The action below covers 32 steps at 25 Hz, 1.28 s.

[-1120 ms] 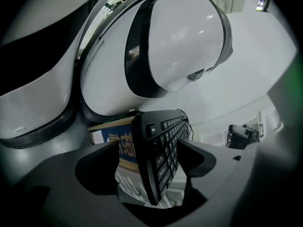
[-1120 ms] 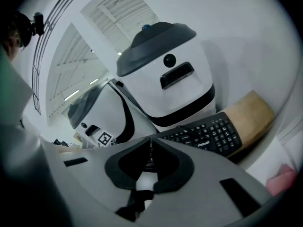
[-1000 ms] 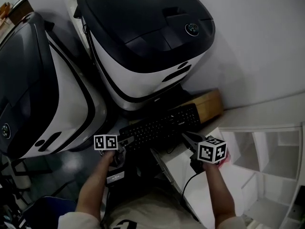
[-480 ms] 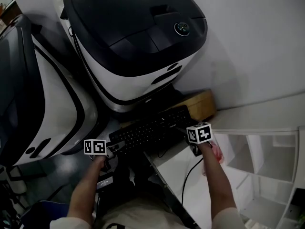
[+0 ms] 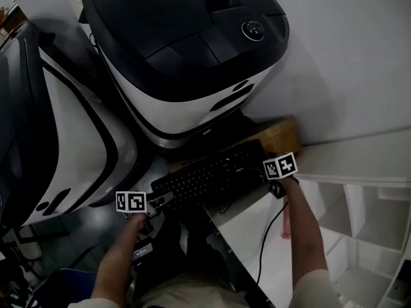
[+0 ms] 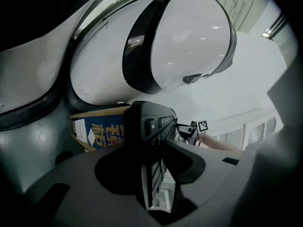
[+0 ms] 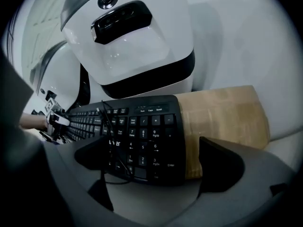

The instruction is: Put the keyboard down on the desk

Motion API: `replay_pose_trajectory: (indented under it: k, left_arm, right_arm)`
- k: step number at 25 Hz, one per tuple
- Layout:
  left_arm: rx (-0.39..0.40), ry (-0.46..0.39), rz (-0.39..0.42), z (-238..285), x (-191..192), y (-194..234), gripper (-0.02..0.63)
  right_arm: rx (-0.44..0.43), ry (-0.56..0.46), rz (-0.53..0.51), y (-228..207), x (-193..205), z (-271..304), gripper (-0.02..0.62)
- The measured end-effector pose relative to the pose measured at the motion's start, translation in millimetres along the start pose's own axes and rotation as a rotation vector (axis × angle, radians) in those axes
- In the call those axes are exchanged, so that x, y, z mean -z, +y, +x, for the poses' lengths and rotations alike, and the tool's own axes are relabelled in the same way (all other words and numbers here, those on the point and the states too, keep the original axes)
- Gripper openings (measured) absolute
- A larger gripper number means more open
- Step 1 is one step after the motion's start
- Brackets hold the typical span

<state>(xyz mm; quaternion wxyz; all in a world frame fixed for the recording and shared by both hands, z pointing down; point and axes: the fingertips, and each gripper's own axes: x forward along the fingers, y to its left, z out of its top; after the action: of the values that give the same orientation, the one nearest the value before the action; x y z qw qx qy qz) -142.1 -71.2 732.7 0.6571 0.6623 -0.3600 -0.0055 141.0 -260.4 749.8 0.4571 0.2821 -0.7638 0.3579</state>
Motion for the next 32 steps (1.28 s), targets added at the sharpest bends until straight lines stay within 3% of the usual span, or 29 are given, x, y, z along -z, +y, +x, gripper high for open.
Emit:
replay_pose_trajectory:
  k: [3, 8, 17, 21, 32]
  left_arm:
    - [0.007, 0.003, -0.003, -1.4, 0.7, 0.2, 0.178]
    - [0.036, 0.004, 0.005, -0.6, -1.6, -1.4, 0.17]
    - [0.112, 0.008, 0.04, -3.4, 2.0, -14.2, 0.135]
    - [0.138, -0.001, 0.107, -11.8, -1.3, -31.8, 0.118]
    - [0.315, -0.014, 0.2, -34.6, -5.6, -83.7, 0.092]
  right_arm:
    - [-0.066, 0.035, 0.023, 9.2, 4.6, 8.4, 0.555]
    - [-0.082, 0.034, 0.01, 9.4, 4.3, 7.6, 0.554]
    - [-0.019, 0.042, -0.048, 13.7, 9.2, 12.5, 0.552]
    - [-0.017, 0.03, -0.048, 14.2, 7.4, 11.1, 0.552]
    - [-0.132, -0.011, -0.016, 25.1, 2.4, 3.6, 0.551]
